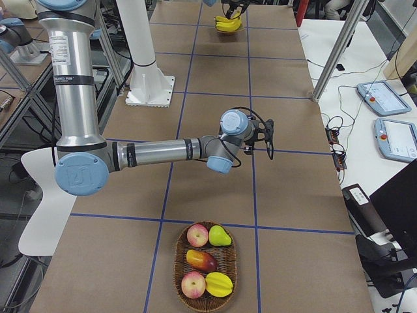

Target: Transfer all bananas from basket to plate

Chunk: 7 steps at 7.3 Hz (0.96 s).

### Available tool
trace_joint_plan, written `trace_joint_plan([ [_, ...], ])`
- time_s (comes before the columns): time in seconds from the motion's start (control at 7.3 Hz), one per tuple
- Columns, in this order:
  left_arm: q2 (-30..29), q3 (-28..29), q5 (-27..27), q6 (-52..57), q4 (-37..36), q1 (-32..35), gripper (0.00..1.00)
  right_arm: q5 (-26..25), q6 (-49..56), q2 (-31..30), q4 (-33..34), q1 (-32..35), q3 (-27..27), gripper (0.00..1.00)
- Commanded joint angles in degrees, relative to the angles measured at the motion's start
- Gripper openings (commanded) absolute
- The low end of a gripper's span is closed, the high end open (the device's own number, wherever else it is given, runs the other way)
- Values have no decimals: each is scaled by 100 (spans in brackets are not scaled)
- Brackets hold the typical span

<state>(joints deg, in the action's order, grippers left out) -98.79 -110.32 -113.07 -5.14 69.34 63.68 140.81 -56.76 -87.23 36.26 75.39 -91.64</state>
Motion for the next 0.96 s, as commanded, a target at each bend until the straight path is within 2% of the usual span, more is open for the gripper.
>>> trace_joint_plan([
  [0.0,-402,264,-1238,-495,158,652,100,105,1372,-170,1037,257,-11,100],
  [0.14,-439,483,-1653,-479,437,959,100,35,2196,-224,1676,310,-11,100],
  [0.41,-543,975,-1858,-497,1001,1294,100,-289,4014,-163,3108,502,-55,100],
  [0.68,-632,1328,-2114,-470,1064,1497,100,-379,5363,317,4698,748,-82,100],
  [0.82,-598,1477,-2340,-461,1334,1611,100,-405,5803,355,4976,836,-82,100],
])
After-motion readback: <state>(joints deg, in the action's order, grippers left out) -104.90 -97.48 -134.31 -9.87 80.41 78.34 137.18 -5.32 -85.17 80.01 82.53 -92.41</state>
